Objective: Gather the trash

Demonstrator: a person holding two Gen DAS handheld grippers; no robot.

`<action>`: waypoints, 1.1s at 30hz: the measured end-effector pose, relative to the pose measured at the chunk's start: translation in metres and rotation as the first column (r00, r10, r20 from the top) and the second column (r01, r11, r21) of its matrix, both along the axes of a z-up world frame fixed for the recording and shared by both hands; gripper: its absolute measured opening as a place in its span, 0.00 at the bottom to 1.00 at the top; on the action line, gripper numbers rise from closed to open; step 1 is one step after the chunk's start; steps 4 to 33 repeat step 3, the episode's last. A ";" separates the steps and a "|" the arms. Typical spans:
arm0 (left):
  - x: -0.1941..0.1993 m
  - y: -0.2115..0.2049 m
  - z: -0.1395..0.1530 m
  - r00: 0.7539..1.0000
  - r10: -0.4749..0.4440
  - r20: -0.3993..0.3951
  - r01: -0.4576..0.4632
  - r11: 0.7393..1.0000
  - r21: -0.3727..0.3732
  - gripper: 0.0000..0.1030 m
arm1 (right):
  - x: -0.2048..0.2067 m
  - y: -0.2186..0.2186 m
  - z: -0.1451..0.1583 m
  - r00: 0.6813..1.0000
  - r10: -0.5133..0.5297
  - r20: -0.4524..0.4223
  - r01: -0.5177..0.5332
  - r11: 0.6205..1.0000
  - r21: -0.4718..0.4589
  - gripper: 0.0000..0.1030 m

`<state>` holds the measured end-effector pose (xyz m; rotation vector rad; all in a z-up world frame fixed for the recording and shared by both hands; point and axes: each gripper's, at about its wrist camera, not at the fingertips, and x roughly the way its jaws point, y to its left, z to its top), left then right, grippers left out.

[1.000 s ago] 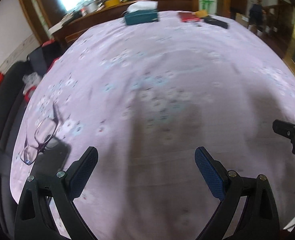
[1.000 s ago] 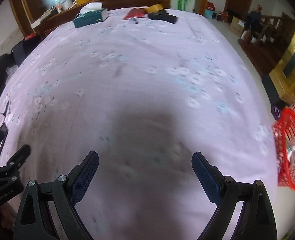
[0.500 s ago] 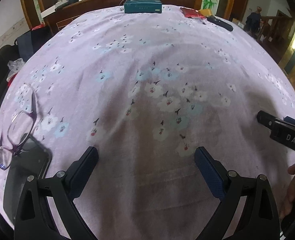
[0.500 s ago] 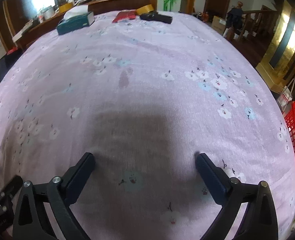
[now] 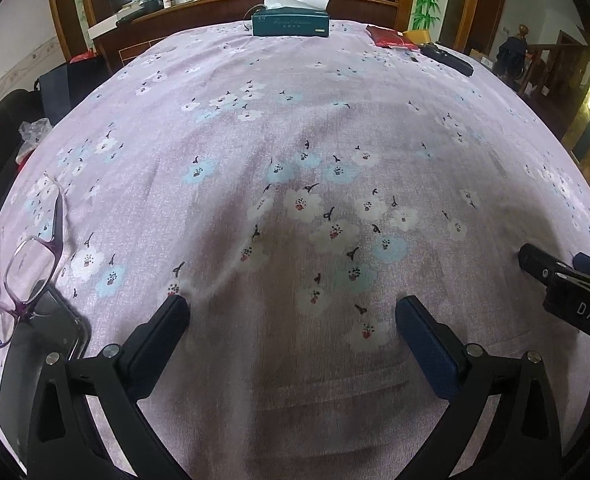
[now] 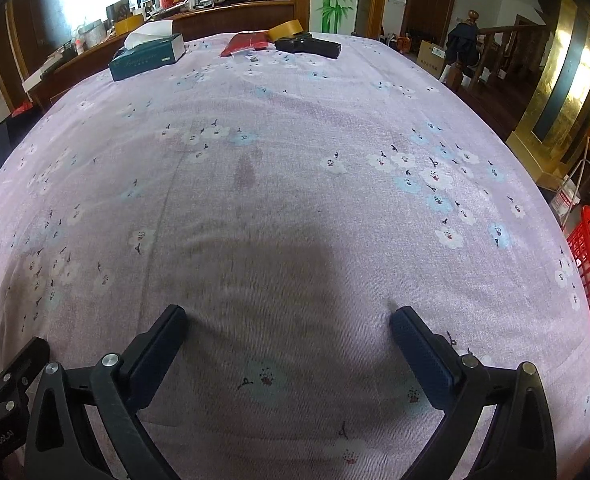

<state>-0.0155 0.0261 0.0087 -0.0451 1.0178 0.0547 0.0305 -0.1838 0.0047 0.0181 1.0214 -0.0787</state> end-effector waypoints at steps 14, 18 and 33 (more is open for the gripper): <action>0.000 0.000 0.000 1.000 0.000 0.000 0.000 1.000 0.000 1.00 | -0.001 0.000 0.000 1.000 0.000 0.000 0.000 1.000 0.000 1.00; 0.000 0.000 0.000 1.000 0.000 0.000 0.000 1.000 0.000 1.00 | -0.001 0.000 0.000 1.000 0.000 0.000 0.000 1.000 0.000 1.00; 0.000 0.000 0.000 1.000 0.000 0.000 0.000 1.000 0.000 1.00 | -0.001 0.000 0.000 1.000 0.000 0.000 0.000 1.000 0.000 1.00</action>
